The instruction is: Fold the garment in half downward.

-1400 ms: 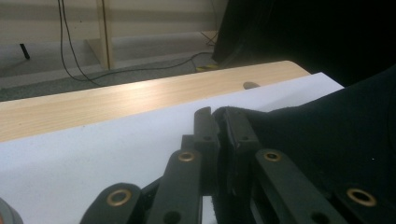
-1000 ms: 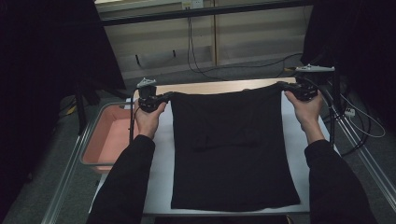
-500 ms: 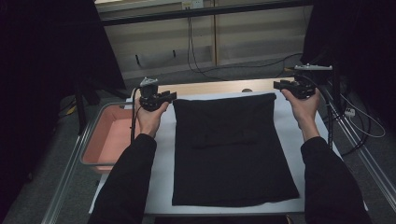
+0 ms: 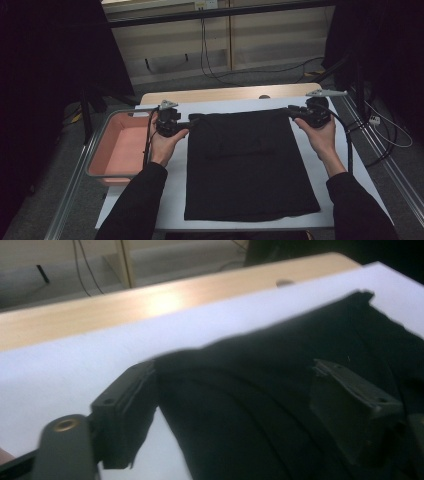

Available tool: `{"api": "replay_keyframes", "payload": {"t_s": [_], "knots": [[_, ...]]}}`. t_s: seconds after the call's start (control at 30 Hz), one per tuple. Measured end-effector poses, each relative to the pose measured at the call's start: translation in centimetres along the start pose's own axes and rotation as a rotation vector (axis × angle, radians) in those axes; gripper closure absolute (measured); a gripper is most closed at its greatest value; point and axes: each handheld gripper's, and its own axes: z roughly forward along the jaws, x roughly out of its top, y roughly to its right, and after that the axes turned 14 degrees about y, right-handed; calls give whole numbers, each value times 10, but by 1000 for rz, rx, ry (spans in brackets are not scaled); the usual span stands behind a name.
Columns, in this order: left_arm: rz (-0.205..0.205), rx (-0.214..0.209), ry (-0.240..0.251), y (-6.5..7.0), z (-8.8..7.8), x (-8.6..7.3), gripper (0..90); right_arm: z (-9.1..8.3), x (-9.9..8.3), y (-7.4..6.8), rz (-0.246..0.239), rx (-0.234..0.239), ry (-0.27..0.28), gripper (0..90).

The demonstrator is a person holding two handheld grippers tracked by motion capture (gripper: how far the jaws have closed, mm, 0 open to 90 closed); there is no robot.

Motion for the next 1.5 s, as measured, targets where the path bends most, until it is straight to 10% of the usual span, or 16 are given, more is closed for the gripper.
{"api": "replay_keyframes", "payload": {"t_s": [0.5,0.93,1.07,1.5], "knots": [[-2,-70,-117,27,23,-41,163,24,-53,-28,-17,106,-154,729],[41,-221,-206,46,28,-57,583,30,-69,-33,-33,132,-240,833],[50,-255,-190,49,21,-57,839,23,-68,-37,-45,144,-222,893],[111,-329,-106,67,-24,-48,864,-25,-64,-56,-53,221,-153,897]]}}
